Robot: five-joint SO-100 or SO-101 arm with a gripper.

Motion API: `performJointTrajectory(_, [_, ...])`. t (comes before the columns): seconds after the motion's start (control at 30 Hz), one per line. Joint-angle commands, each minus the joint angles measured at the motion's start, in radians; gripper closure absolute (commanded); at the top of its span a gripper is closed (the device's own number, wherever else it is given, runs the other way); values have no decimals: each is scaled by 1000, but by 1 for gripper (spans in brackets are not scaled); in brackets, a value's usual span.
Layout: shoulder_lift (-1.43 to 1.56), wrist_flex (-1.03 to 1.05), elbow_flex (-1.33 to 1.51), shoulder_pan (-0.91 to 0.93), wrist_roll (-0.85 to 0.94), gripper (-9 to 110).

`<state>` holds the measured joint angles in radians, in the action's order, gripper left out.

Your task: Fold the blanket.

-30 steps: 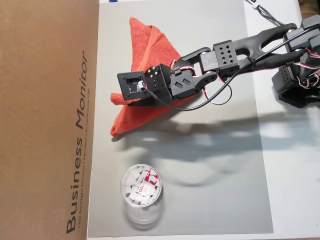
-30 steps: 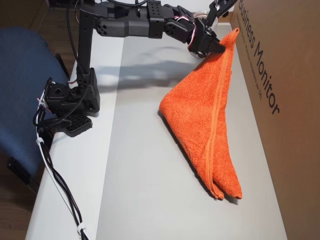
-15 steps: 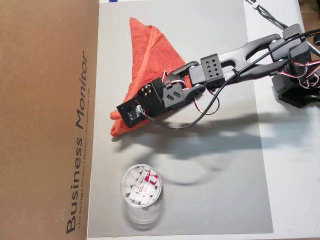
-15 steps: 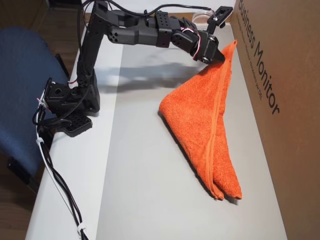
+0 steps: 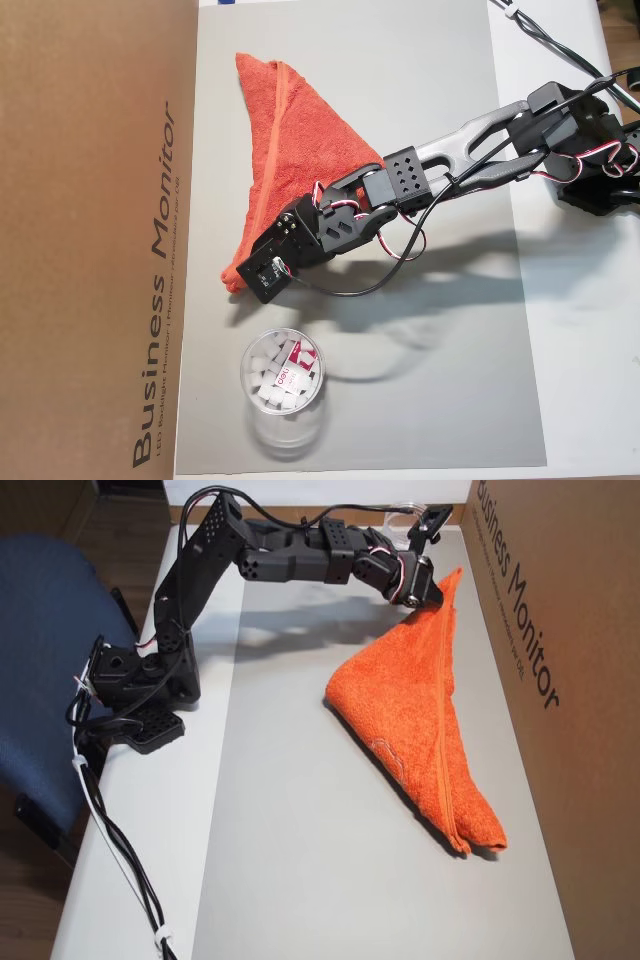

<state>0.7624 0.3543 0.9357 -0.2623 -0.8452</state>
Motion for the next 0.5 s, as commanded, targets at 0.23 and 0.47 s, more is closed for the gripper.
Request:
performJointTrajectory(0.23, [8, -18, -38, -9, 190, 101])
performJointTrajectory(0.47, [6, -6, -37, -37, 239, 101])
